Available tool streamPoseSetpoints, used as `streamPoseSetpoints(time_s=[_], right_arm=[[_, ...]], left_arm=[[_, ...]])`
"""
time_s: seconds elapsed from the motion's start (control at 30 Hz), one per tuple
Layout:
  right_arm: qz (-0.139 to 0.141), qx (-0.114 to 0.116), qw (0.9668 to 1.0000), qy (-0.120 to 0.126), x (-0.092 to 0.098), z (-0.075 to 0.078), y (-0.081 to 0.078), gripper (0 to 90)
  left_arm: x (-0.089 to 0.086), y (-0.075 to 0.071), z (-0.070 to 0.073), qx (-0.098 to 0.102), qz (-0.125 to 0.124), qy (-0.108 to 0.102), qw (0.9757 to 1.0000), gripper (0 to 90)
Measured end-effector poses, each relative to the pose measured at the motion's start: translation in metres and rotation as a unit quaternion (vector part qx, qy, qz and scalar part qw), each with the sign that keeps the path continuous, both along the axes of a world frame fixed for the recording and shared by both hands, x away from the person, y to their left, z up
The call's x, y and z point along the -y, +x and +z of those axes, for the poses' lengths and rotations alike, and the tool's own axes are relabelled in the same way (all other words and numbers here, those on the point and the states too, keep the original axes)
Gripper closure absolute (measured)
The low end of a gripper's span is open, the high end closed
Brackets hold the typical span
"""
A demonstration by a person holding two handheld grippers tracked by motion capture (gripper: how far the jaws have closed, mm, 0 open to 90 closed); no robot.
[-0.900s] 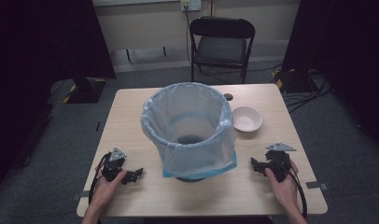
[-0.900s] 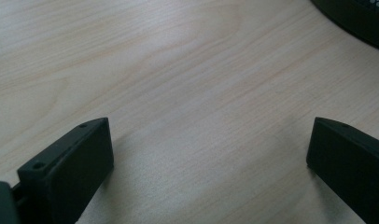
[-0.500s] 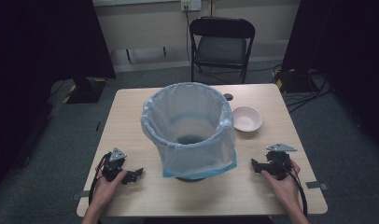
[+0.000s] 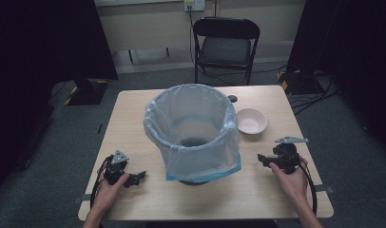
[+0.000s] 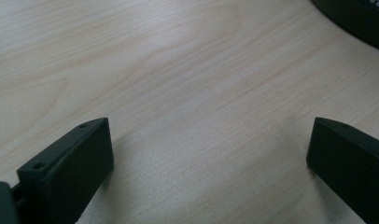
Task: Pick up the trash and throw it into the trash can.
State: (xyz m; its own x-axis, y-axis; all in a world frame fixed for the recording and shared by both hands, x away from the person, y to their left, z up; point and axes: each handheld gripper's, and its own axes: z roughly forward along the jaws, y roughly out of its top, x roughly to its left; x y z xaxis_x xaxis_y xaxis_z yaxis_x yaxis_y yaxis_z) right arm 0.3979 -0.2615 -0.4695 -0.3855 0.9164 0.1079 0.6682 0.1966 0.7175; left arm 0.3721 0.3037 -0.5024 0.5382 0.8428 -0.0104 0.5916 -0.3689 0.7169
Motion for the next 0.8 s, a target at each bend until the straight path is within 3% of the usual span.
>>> streamPoseSetpoints(time_s=[0.17, 0.23, 0.3, 0.4, 0.53, 0.8], right_arm=[[0.011, 0.009, 0.9998, 0.016, 0.003, 0.01, 0.013, 28.9], [0.01, 0.014, 0.9999, -0.004, 0.004, 0.018, 0.024, 28.1], [0.005, 0.017, 0.9998, -0.006, 0.005, 0.022, 0.027, 28.0], [0.002, 0.023, 0.9997, -0.003, 0.011, 0.034, 0.048, 24.1], [0.003, 0.02, 0.9998, -0.008, 0.014, 0.037, 0.069, 23.4], [0.015, 0.004, 0.9998, -0.01, 0.011, 0.034, 0.111, 33.9]], left_arm=[[0.0, 0.0, 0.0, 0.0, 0.0, 0.0, 1.0, 0.0], [0.0, 0.0, 0.0, 0.0, 0.0, 0.0, 1.0, 0.0], [0.0, 0.0, 0.0, 0.0, 0.0, 0.0, 1.0, 0.0], [0.0, 0.0, 0.0, 0.0, 0.0, 0.0, 1.0, 0.0], [0.0, 0.0, 0.0, 0.0, 0.0, 0.0, 1.0, 0.0], [0.0, 0.0, 0.0, 0.0, 0.0, 0.0, 1.0, 0.0]])
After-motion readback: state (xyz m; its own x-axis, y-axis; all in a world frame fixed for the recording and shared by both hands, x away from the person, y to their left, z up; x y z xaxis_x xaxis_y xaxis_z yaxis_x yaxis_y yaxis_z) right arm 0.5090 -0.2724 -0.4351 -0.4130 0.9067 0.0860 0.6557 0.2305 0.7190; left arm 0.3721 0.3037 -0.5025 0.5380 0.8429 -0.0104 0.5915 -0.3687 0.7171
